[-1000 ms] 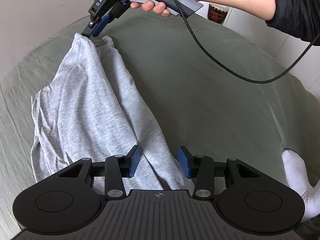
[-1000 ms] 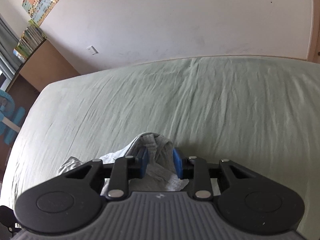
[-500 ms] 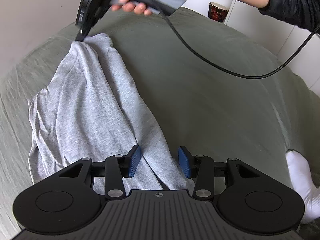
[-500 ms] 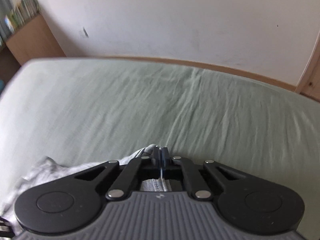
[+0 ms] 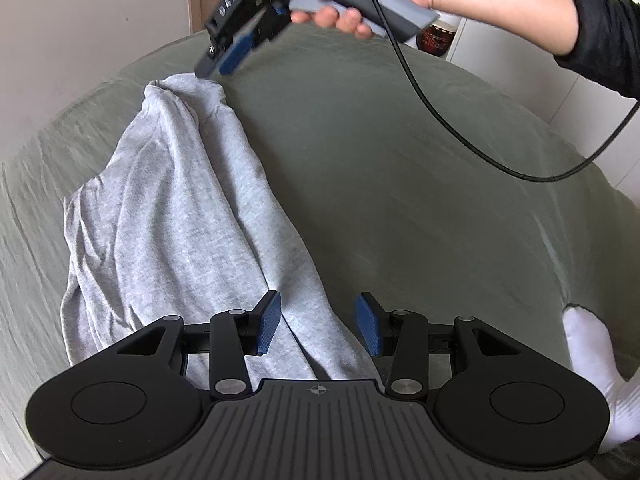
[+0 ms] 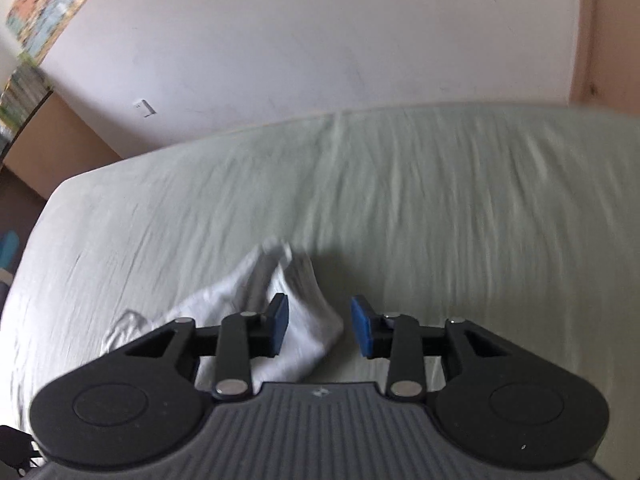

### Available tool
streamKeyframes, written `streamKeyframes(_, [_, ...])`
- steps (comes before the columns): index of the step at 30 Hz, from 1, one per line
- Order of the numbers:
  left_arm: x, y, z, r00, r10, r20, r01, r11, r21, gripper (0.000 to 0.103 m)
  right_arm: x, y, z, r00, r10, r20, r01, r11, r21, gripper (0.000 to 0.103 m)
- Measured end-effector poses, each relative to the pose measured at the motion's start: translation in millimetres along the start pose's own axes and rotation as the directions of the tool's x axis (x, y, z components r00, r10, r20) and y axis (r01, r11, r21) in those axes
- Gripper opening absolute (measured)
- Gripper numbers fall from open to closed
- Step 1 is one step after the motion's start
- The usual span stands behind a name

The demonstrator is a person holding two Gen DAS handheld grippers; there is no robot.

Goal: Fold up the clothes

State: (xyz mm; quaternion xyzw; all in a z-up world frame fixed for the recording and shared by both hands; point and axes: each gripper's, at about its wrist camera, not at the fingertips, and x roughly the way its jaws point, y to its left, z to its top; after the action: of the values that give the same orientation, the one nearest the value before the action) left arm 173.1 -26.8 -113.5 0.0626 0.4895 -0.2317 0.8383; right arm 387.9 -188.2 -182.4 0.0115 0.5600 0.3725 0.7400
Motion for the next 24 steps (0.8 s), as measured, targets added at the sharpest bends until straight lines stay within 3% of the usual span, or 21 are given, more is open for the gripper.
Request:
streamKeyframes(1, [0,-2,-1,1.0,-0.001,0.0,0.001,1.0,0.003,0.041,2,-1,-3,1.0,0.009,-0.003,-0.009,1.0,0.013,0.037])
streamKeyframes(4, [0,-9,-2,1.0,0.001,-0.004,-0.001,1.0,0.017,0.041,11,-1,-8,0.999,0.034,0.001,-0.034,0.998,0.061,0.008])
streamKeyframes(7, [-1,-14,-5,1.0,-0.002,-0.011,0.002,1.0,0.021,0.041,7,2,-10,1.0,0.016,0.027,-0.018,0.997,0.071,0.004])
streamKeyframes(9, [1,-16,-9,1.0,-0.005,-0.017,0.005,1.0,0.027,0.041,-4,15,-12,0.995,-0.069,0.074,0.068,0.997,0.021,0.004])
streamKeyframes(11, [5,-15,-17,1.0,-0.002,-0.022,0.002,0.999,0.033,0.041,-8,11,-11,0.994,-0.089,0.065,0.088,0.996,0.018,0.004])
streamKeyframes(12, [8,-14,-17,1.0,0.001,-0.022,-0.001,0.999,0.036,0.042,3,14,-16,0.99,-0.135,0.045,0.136,0.991,-0.014,0.005])
streamKeyframes(14, [8,-15,-18,1.0,0.004,-0.018,-0.003,0.999,0.037,0.044,1,16,-25,0.987,-0.146,0.069,0.149,0.987,-0.051,0.007])
streamKeyframes(16, [2,-17,-19,1.0,0.001,-0.011,-0.001,0.999,0.035,0.044,-7,14,-25,0.99,-0.119,0.079,0.121,0.992,-0.022,0.02])
streamKeyframes(18, [-8,-17,-21,1.0,0.004,0.008,-0.004,0.999,0.039,0.044,-19,13,-27,0.99,-0.096,0.106,0.095,0.995,0.013,0.022])
streamKeyframes(21, [-23,-11,-25,0.999,0.028,0.039,-0.029,0.999,0.02,0.044,-43,31,-37,0.986,-0.04,0.16,0.049,0.997,-0.051,0.022])
streamKeyframes(23, [-26,1,-30,0.998,0.047,0.033,-0.046,0.999,-0.03,0.044,-48,56,-46,0.989,0.038,0.14,-0.02,0.992,-0.126,0.021])
streamKeyframes(24, [-25,5,-32,0.998,0.059,0.02,-0.058,0.997,-0.046,0.044,-41,85,-57,0.992,0.083,0.092,-0.061,0.975,-0.213,0.021])
